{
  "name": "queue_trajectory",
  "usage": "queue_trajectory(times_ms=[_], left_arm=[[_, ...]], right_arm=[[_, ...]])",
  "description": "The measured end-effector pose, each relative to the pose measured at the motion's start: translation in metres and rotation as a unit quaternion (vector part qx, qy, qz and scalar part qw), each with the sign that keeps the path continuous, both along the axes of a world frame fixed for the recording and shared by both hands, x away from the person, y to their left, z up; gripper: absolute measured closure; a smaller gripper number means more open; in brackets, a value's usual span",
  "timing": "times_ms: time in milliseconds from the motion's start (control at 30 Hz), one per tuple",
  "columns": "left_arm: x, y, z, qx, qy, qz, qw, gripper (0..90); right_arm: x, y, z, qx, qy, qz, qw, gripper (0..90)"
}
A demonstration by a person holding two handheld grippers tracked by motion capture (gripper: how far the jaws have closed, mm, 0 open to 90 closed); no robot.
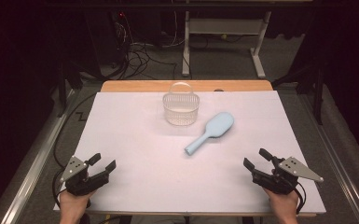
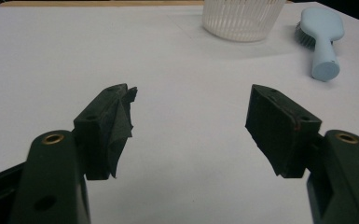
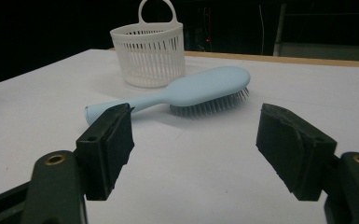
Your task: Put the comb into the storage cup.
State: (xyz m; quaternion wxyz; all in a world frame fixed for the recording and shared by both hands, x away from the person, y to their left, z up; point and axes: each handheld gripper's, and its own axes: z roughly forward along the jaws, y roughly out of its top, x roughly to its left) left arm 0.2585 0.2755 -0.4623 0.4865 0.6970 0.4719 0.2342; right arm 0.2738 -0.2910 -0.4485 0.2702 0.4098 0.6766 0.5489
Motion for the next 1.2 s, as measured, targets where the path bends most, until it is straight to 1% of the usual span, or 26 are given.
queue_trajectory(times_ms=[233,733,1100,1200], left_arm=[[0.0,-0.001,0.0,0.001,0.0,-0.002,1.0,31.7],[0.001,-0.002,-0.001,0.002,0.002,-0.002,1.0,31.7],[0.001,-0.001,-0.001,0.0,0.002,-0.001,1.0,31.7],[0.001,-0.001,-0.001,-0.001,0.003,0.0,1.0,31.7]], right_arm=[[0.002,0.005,0.001,0.005,-0.002,0.008,1.0,28.1],[0.007,0.015,0.003,0.007,-0.005,0.021,0.9997,28.5],[0.013,0.025,0.004,0.011,0.0,0.035,0.9993,28.5],[0.015,0.029,0.006,0.007,0.0,0.04,0.9992,28.6]])
